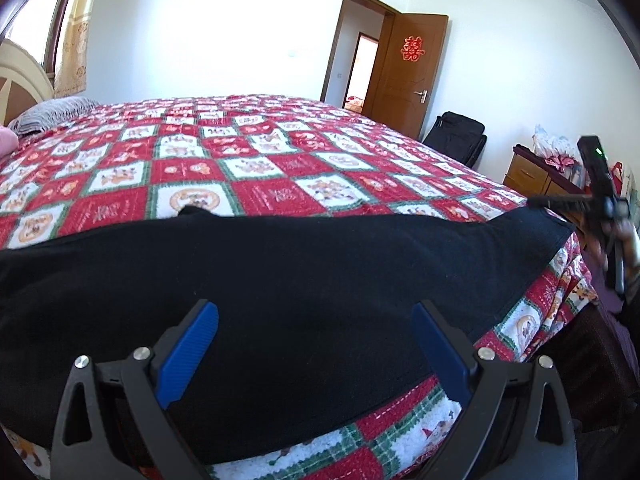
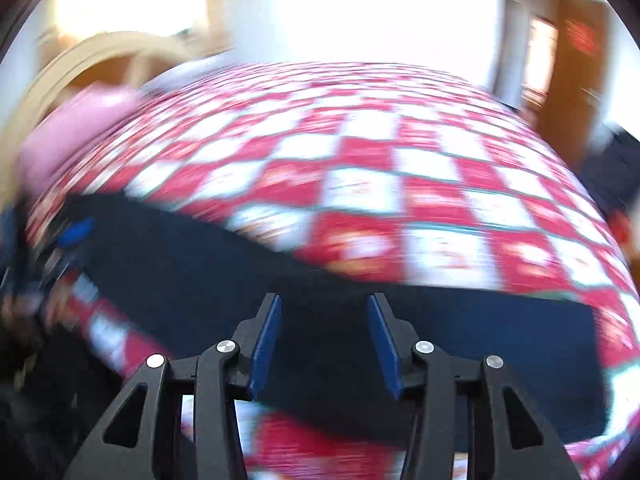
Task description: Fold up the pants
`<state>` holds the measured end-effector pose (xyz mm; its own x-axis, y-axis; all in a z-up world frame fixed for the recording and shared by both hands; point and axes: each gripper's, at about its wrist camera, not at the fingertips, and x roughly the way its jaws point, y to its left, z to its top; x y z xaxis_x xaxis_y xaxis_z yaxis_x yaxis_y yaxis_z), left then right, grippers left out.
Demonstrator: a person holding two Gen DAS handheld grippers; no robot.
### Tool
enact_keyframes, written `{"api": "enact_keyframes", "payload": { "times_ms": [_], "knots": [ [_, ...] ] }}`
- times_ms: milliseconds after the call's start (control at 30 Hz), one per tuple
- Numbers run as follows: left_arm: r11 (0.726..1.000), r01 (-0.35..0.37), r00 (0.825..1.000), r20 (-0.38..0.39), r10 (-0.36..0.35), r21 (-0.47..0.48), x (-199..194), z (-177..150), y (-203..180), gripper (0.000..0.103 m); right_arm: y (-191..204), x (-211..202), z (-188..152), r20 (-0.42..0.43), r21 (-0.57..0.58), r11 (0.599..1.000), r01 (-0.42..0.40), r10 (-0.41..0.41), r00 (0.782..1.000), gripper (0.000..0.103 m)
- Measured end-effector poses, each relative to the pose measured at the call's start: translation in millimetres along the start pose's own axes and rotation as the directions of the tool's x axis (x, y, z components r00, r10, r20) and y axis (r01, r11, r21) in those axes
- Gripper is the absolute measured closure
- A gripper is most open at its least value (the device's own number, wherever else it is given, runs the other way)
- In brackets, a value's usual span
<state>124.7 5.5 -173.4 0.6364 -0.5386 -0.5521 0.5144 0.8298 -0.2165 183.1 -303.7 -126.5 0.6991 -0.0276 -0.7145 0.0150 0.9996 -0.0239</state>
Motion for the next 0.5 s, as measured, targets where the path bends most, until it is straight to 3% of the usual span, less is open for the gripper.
{"api": "enact_keyframes", "payload": {
  "times_ms": [100,200,300,367,433,500],
  "knots": [
    [1.000,-0.009,1.000,-0.014,0.008,-0.013,5,-5,1,0.003,-67,1,11,-0.014,0.172,0.975,0.142,-0.142,0.990,0.056],
    [1.000,-0.016,1.000,-0.023,0.016,-0.014,8,-8,2,0.003,-121,5,11,-0.063,0.295,0.925,0.241,-0.233,0.971,0.056],
    [0.999,-0.031,0.999,-0.025,0.031,0.009,10,-9,-1,0.002,-150,18,1,-0.145,0.352,0.901,0.253,-0.215,0.966,0.056],
    [1.000,-0.030,0.999,-0.024,0.030,0.009,11,-9,-2,0.001,-162,25,-8,-0.147,0.410,0.891,0.197,-0.148,0.978,0.056],
    [0.999,-0.034,0.999,-0.025,0.034,0.008,11,-9,-2,0.001,-159,24,-12,-0.125,0.397,0.900,0.180,-0.141,0.982,0.068],
    [0.999,-0.039,0.999,-0.026,0.040,0.013,12,-9,-3,0.000,-158,23,-10,-0.095,0.403,0.907,0.120,-0.088,0.992,0.091]
  ]
}}
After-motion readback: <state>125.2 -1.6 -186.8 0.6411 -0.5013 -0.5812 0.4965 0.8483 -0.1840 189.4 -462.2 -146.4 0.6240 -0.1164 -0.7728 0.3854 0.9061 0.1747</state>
